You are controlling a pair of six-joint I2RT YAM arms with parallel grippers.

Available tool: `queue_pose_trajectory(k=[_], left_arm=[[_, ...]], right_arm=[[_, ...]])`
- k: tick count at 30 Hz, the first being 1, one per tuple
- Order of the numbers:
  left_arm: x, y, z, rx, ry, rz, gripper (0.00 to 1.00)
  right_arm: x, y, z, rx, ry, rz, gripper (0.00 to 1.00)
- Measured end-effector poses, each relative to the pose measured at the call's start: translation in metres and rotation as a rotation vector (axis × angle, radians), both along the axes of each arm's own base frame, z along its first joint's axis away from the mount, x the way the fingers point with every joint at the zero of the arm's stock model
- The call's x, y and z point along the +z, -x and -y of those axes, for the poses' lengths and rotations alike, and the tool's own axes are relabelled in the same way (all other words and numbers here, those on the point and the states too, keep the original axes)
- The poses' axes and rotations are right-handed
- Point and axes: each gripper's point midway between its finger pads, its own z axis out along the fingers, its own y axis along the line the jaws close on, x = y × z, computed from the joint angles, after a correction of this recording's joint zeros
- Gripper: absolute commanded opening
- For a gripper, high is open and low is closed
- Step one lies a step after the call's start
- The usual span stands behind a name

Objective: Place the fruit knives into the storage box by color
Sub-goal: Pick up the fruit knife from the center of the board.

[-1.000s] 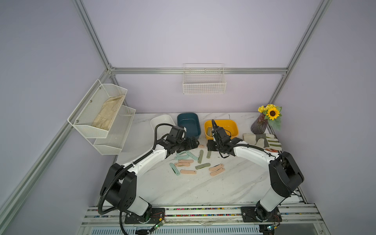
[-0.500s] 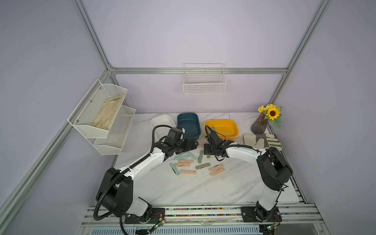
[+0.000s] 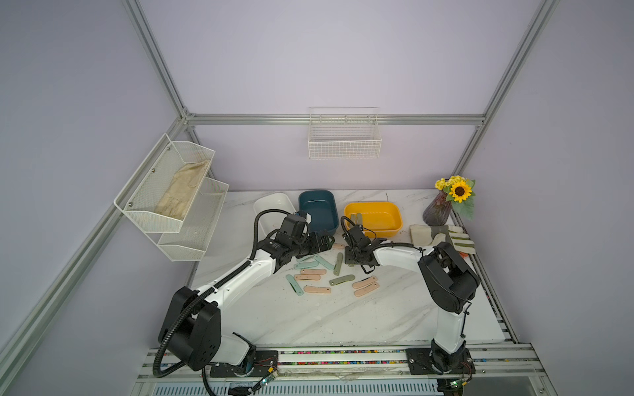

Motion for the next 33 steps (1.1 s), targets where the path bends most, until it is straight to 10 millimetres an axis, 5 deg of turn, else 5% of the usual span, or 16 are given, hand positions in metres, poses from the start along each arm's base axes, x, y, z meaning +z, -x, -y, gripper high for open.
queue_pose_trajectory(k=[12,33], left_arm=[[0.000,0.000,0.000,0.001,0.002,0.001,1.00],[0.001,0.000,0.000,0.011,0.012,-0.008,1.00]], right_arm=[[-0.002,-0.002,0.009,-0.020,0.046,0.022,0.41],[-0.002,-0.003,0.011,0.005,0.044,0.029,0.35]])
